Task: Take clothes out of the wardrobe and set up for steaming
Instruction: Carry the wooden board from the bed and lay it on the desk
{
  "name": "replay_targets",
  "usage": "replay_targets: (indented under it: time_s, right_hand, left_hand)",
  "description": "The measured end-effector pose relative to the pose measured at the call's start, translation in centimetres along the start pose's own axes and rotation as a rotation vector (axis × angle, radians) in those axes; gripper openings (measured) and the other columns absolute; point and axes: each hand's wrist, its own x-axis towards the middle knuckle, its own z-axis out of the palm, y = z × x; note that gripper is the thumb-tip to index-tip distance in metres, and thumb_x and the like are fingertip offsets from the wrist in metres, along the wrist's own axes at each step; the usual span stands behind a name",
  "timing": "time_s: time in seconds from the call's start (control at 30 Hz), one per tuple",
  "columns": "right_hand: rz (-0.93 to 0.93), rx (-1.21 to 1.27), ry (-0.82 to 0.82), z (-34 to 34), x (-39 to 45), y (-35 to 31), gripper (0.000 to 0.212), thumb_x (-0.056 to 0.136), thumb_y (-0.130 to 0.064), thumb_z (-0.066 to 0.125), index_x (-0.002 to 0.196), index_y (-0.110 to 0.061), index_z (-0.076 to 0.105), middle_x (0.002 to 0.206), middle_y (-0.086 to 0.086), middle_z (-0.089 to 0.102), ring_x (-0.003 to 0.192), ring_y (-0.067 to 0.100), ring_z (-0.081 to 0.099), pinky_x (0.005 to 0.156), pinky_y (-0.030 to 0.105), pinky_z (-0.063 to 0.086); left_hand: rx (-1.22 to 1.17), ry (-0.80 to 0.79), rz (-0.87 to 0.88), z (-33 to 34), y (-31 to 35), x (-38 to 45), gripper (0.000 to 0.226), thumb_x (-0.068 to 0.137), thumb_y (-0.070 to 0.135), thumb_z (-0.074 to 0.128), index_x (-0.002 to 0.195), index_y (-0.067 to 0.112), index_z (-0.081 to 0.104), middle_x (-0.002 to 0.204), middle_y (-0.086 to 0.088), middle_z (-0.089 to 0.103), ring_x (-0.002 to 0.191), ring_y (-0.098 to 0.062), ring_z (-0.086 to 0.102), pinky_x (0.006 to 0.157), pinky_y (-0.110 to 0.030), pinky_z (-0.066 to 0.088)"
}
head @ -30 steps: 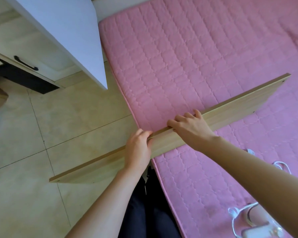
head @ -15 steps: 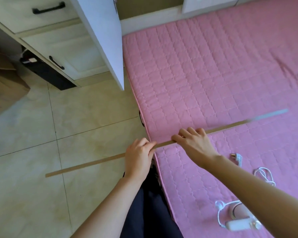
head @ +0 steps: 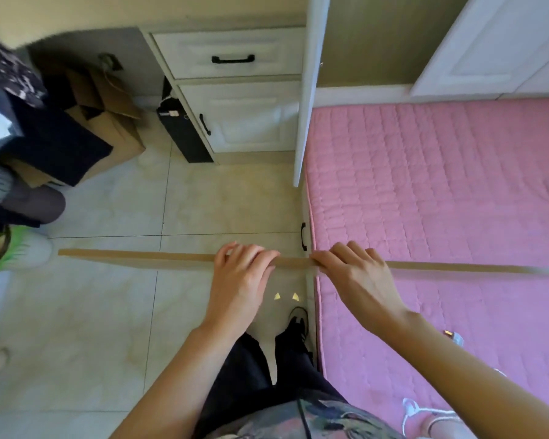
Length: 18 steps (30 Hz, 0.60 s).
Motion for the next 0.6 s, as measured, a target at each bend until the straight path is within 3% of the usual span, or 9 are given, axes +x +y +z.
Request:
replay_targets:
  time_s: [0.23,0.37,0.6]
  right_hand:
    - [-0.07,0.038,0.029,-1.0,4.7,-7.1,0.053,0.063,-0.005,0.079,0.107,-0.027,0.059,0.085,-0.006,0.059,0.076,0.021,0.055,0.06,0.03,0.037]
    - [-0.104,0.064,-0.006,-0.4,7.6,-11.7,0.055,0.063,-0.008,0.08,0.109,-0.028,0.057,0.088,-0.006,0.06,0.079,0.022,0.058,0.06,0.035,0.046]
    - [-0.138,0.107,0.011,0.4,13.5,-20.9,0.03,0.08,-0.015,0.074,0.106,-0.027,0.064,0.086,-0.006,0.063,0.074,0.021,0.059,0.057,0.032,0.046]
  left_hand:
    - [0.037,0.026,-0.077,-5.4,-5.3,-2.0,0.02,0.09,0.013,0.059,0.108,0.021,0.063,0.099,0.009,0.061,0.094,-0.016,0.055,0.095,-0.035,0.03]
    - [0.059,0.023,-0.146,-8.3,-9.4,-3.6,0.022,0.089,0.009,0.064,0.106,0.022,0.064,0.099,0.011,0.06,0.094,-0.016,0.055,0.094,-0.035,0.028]
    - [0.034,0.034,-0.21,-14.4,-17.9,-5.5,0.02,0.094,0.025,0.045,0.107,0.025,0.06,0.098,0.012,0.059,0.094,-0.015,0.054,0.093,-0.035,0.028]
